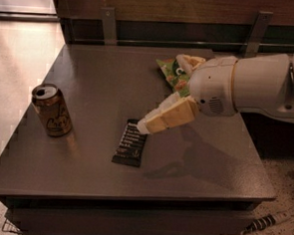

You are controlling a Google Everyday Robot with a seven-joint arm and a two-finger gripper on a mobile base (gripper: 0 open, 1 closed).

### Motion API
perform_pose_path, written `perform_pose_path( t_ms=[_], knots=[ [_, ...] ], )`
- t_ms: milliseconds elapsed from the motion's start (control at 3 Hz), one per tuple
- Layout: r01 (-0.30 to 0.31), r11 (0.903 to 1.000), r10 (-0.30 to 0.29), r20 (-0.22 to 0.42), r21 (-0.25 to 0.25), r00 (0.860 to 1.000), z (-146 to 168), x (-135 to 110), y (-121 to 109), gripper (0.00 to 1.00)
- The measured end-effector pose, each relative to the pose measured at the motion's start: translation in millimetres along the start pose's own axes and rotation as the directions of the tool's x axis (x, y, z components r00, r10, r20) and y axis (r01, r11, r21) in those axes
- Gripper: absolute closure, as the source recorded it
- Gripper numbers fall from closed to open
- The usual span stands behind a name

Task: Knock orange can over

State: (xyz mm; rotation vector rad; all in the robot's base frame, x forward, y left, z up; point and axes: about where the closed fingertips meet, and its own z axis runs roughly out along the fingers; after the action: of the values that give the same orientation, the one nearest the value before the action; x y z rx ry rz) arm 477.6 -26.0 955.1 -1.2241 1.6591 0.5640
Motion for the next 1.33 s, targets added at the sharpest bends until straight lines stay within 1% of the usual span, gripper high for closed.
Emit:
perform_pose_path(
  t_ms=[333,667,1000,1333],
  knots=[
    [0.000,1.0000,0.000,0.000,0.000,1.000,0,0,0,0.00],
    [0.008,0.9999,-0.007,0.065,-0.015,0.998,28,-7,-2,0.00],
    [0.021,0.9991,-0.015,0.136,-0.038,0.991,59,-16,-3,0.00],
    [0.023,0.9973,-0.010,0.186,-0.069,0.983,89,-22,7,0.00]
  ],
)
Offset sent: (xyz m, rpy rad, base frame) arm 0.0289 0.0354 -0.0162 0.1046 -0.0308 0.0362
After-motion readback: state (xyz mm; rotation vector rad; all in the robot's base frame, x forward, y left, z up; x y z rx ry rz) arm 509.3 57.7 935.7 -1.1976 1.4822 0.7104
